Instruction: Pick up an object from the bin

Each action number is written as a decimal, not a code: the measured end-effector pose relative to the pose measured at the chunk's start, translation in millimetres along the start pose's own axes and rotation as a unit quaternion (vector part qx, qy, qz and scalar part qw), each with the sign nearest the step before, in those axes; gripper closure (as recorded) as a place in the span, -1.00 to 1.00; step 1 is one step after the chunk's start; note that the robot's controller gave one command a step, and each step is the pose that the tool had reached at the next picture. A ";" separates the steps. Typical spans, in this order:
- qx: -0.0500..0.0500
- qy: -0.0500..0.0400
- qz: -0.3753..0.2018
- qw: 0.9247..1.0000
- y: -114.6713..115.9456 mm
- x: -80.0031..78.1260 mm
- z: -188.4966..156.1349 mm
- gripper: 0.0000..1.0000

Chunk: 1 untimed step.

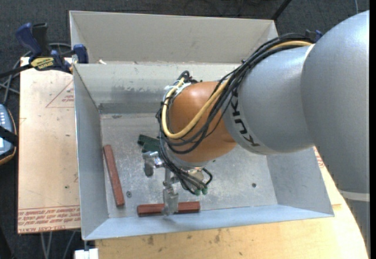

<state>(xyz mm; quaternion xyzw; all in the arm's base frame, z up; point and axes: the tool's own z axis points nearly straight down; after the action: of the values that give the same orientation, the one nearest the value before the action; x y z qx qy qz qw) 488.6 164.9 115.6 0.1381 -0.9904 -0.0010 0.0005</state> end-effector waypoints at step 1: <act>0.001 0.000 -0.059 0.998 -32.2 9.1 4.7 -1.00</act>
Offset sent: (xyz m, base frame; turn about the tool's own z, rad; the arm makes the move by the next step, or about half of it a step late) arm -0.0089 -0.0206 -0.0176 -0.4110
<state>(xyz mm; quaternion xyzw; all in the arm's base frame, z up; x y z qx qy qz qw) 488.7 131.4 110.8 0.1967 -0.9805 -0.0005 0.0000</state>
